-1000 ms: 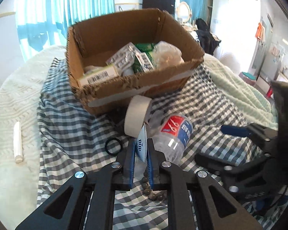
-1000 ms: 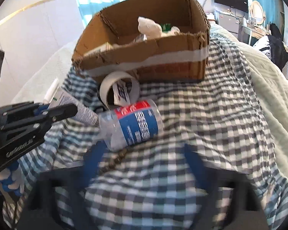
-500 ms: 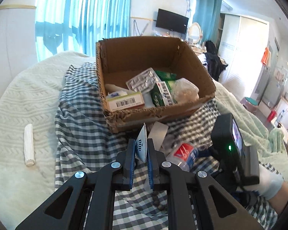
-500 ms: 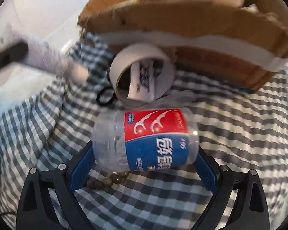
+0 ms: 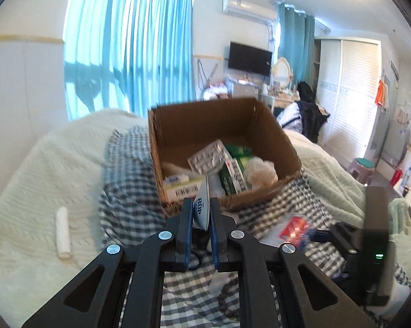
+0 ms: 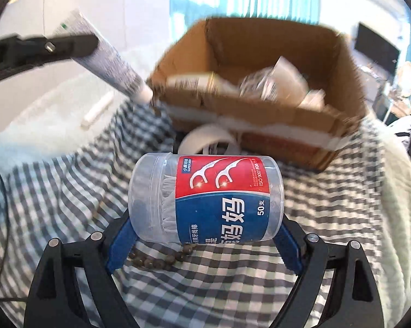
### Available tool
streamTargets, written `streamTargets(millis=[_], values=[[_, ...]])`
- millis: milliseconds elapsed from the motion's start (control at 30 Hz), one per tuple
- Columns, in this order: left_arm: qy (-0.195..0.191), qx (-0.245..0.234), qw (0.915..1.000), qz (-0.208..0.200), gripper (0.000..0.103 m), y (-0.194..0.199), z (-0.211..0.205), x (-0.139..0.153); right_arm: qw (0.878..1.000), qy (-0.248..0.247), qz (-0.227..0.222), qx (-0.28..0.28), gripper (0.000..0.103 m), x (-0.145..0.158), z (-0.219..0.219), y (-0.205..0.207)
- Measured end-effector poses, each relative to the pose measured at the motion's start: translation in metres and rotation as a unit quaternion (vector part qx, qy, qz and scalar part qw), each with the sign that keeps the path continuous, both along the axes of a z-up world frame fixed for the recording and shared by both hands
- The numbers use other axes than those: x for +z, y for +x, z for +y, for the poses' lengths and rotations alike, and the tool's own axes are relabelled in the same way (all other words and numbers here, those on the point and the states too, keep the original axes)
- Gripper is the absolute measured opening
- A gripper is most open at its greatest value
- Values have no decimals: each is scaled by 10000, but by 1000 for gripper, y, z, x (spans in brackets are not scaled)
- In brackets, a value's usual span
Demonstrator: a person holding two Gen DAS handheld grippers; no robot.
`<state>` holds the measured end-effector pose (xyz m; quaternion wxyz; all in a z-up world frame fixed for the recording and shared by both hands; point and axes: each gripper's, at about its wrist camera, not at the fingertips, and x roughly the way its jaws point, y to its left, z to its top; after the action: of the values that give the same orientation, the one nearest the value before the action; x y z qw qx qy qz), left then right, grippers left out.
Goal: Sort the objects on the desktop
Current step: 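Carry the tube and floss container over the box and open both grippers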
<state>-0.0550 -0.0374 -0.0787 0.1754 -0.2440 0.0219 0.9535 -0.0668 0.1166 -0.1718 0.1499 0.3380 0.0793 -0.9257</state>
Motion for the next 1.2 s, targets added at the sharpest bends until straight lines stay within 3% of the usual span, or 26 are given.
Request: streamTargets(millis=[300, 700, 1000, 1200], values=[[141, 129, 9972, 722, 11, 40, 5, 45, 9921, -238, 1086, -588, 88, 58, 8, 41], [217, 206, 9904, 1352, 11, 69, 13, 89, 9749, -373, 2040, -809, 88, 132, 19, 85], [267, 318, 9852, 1661, 11, 61, 14, 109, 9632, -548, 2493, -847, 88, 174, 25, 91], [351, 275, 9841, 1720, 11, 36, 18, 119, 9573, -605, 2695, -850, 88, 195, 34, 85]])
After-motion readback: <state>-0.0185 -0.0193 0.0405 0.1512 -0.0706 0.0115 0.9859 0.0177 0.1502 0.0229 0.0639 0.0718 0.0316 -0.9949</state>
